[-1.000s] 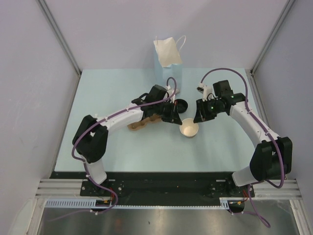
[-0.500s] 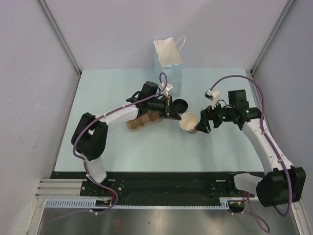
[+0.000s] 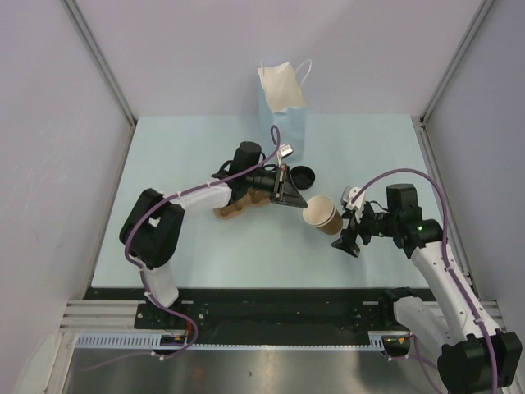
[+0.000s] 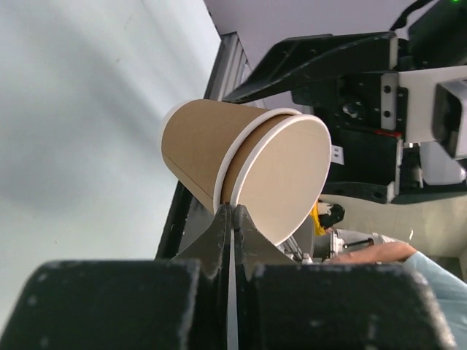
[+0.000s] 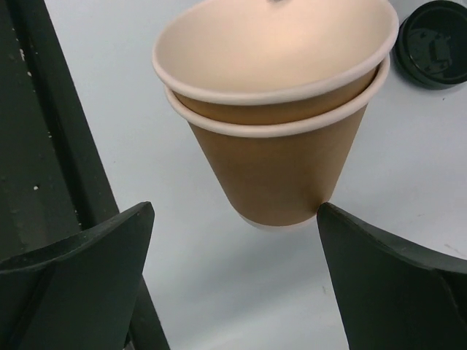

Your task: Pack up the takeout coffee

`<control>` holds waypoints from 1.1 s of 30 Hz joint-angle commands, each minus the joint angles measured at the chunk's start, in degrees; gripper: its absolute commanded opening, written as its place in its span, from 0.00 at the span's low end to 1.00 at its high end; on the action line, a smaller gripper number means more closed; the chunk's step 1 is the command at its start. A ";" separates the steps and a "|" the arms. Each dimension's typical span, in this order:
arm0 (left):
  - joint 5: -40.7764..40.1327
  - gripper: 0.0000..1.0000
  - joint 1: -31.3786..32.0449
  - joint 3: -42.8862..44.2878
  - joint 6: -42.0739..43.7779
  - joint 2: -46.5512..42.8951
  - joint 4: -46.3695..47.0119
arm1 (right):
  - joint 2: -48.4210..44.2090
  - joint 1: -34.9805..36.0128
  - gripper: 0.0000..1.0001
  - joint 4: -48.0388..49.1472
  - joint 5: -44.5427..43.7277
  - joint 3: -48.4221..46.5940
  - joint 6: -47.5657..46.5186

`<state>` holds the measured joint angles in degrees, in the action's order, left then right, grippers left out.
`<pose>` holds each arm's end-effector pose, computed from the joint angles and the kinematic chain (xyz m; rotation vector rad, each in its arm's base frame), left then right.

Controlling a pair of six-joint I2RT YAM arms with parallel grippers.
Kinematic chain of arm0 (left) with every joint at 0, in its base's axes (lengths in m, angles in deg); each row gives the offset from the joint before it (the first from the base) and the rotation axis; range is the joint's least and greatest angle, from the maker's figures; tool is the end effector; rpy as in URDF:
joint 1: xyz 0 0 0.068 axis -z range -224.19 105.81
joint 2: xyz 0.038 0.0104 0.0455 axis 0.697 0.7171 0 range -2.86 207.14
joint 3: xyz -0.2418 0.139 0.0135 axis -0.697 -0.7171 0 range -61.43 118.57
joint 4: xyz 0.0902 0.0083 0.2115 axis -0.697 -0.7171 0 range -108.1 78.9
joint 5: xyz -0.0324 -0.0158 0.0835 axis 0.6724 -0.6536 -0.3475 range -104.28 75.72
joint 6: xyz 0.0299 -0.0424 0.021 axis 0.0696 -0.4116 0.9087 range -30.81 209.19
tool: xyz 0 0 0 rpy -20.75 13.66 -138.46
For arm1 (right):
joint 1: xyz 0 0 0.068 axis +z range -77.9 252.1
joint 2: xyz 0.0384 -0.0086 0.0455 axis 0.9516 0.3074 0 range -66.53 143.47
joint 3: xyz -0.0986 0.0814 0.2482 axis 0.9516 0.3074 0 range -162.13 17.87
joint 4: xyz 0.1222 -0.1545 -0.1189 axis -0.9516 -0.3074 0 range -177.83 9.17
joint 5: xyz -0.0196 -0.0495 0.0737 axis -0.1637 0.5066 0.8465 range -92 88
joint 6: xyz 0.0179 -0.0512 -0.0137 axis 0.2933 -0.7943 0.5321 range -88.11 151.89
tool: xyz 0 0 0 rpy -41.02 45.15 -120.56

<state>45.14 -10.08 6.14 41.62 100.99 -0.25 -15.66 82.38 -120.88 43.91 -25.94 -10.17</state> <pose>0.2919 -0.2379 0.2594 0.5298 2.2781 -1.8587 0.1278 0.0514 0.2831 -1.2663 1.7679 0.6431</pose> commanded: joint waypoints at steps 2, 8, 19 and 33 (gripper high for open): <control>5.36 0.00 0.34 -0.25 -1.47 -0.84 5.41 | -3.41 0.44 1.00 7.53 1.63 2.59 -3.37; 6.59 0.00 1.66 -0.42 -2.79 -1.20 8.39 | -3.24 1.93 1.00 8.85 1.55 3.73 -3.90; 7.99 0.00 1.93 -1.04 -4.28 -2.16 10.94 | -0.86 3.16 0.95 11.32 1.02 4.26 -3.81; 9.58 0.00 -0.80 -4.37 -7.80 -4.01 16.22 | 0.02 2.99 0.68 5.25 -0.12 5.23 -10.49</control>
<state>52.46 -9.09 2.63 34.95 100.95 12.19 -15.88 85.55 -113.73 43.96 -21.02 -18.17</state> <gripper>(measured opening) 0.007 0.737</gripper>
